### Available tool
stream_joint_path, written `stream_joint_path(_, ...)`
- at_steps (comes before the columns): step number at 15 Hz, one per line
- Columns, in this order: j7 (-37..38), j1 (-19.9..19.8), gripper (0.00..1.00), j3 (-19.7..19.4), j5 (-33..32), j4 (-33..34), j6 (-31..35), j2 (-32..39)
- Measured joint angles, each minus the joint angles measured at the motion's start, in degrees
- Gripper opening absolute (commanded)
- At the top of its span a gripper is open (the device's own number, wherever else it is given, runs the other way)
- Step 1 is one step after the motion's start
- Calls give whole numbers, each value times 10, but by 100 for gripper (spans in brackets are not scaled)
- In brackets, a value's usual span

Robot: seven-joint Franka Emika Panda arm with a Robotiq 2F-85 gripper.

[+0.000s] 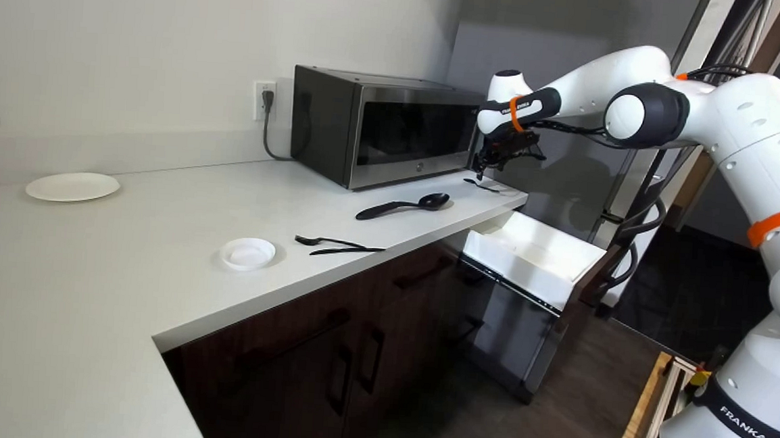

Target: Put the black spoon on the right in the open drawer.

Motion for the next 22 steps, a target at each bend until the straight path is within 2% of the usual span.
stream_joint_path(4,17,-13,100,13,15,5,119,38)
stream_joint_path(7,32,-13,100,13,15,17,167,53)
stream_joint_path(17,37,-12,100,0,4,30,170,63)
stream_joint_path(22,50,0,100,-37,-33,59,170,91)
